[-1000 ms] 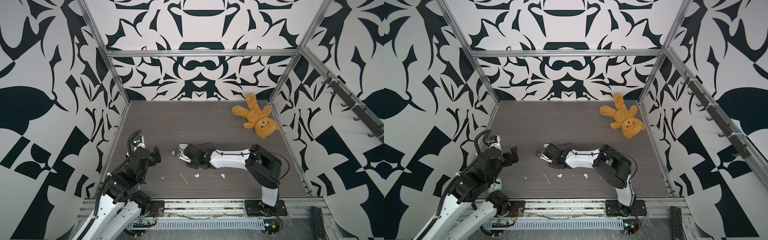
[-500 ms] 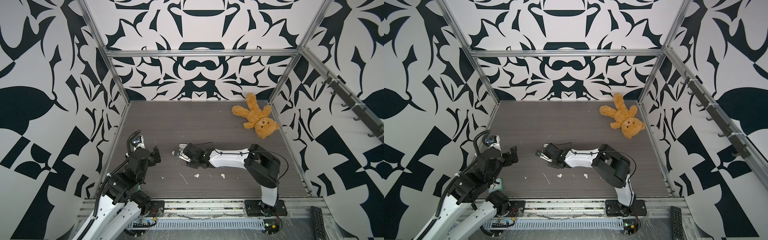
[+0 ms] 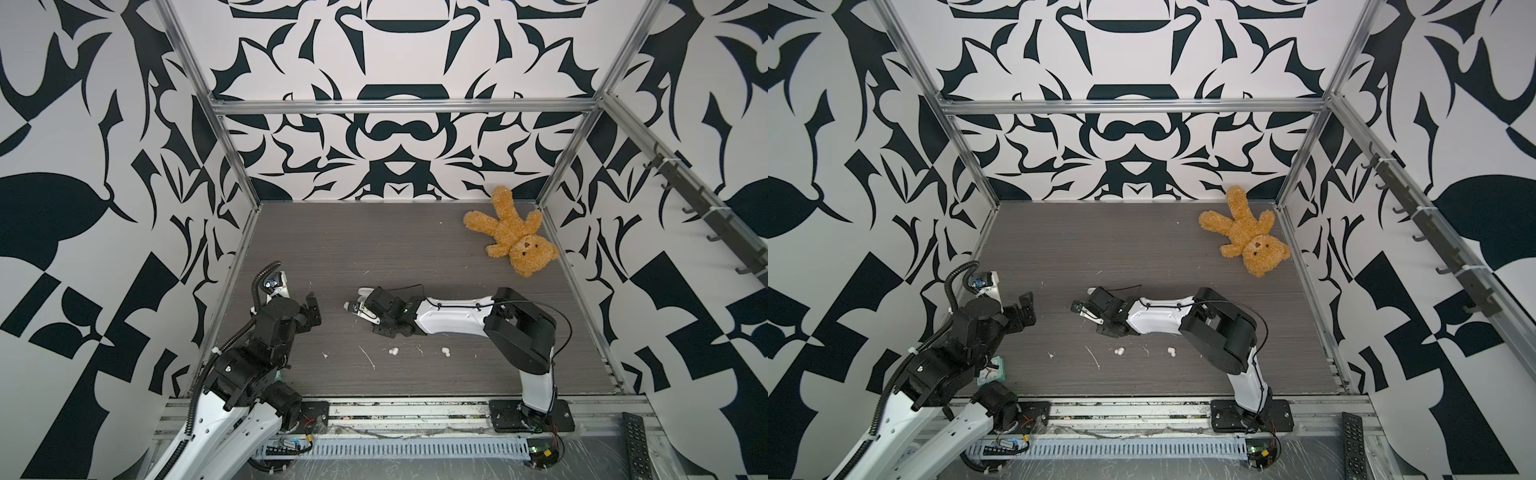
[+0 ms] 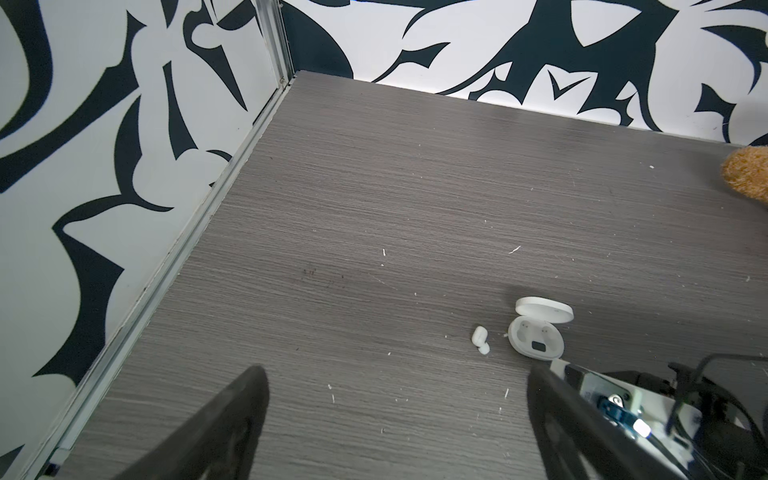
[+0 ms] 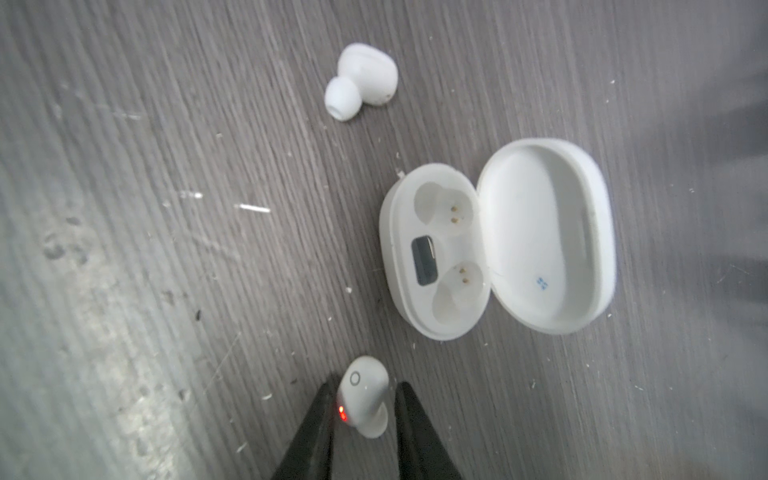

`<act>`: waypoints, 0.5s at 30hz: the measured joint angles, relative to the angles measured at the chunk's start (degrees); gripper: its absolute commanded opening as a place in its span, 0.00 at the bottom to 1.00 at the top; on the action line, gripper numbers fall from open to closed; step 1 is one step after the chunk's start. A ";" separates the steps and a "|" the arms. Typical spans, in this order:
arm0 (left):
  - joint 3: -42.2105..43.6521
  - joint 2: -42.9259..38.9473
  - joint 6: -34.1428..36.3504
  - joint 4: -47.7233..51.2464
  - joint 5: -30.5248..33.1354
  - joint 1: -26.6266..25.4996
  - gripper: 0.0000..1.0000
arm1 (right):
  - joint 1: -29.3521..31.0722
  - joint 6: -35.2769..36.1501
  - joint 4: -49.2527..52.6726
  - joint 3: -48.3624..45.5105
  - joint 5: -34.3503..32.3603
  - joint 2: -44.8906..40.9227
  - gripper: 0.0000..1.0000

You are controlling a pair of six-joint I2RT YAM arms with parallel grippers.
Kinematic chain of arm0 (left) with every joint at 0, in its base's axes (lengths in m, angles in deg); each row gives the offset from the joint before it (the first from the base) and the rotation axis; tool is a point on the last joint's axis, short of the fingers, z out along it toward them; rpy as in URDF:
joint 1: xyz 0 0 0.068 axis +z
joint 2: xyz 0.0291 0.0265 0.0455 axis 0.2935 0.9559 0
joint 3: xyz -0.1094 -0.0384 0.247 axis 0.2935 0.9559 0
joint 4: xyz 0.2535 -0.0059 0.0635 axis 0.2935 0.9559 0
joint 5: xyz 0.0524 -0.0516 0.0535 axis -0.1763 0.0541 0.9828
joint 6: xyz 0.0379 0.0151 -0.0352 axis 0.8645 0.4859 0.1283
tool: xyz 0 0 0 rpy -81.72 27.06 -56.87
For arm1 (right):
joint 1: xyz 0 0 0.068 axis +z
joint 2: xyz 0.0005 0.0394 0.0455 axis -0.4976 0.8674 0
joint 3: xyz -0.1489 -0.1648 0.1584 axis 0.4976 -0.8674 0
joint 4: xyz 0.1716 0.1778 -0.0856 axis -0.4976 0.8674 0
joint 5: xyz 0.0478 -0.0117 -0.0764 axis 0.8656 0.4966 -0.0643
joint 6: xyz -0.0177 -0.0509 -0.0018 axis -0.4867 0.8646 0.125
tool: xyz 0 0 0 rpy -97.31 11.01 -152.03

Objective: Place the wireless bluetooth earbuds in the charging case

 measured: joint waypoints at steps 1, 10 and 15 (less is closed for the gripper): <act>0.00 0.00 0.00 0.00 0.04 0.00 0.99 | 0.00 -0.02 0.02 0.00 0.00 0.02 0.28; 0.00 0.00 0.00 0.00 0.07 0.00 0.99 | 0.00 -0.24 0.04 0.17 0.00 0.22 0.28; 0.00 0.02 0.00 -0.02 0.09 0.00 0.99 | 0.00 -0.24 0.09 1.49 -0.02 1.25 0.27</act>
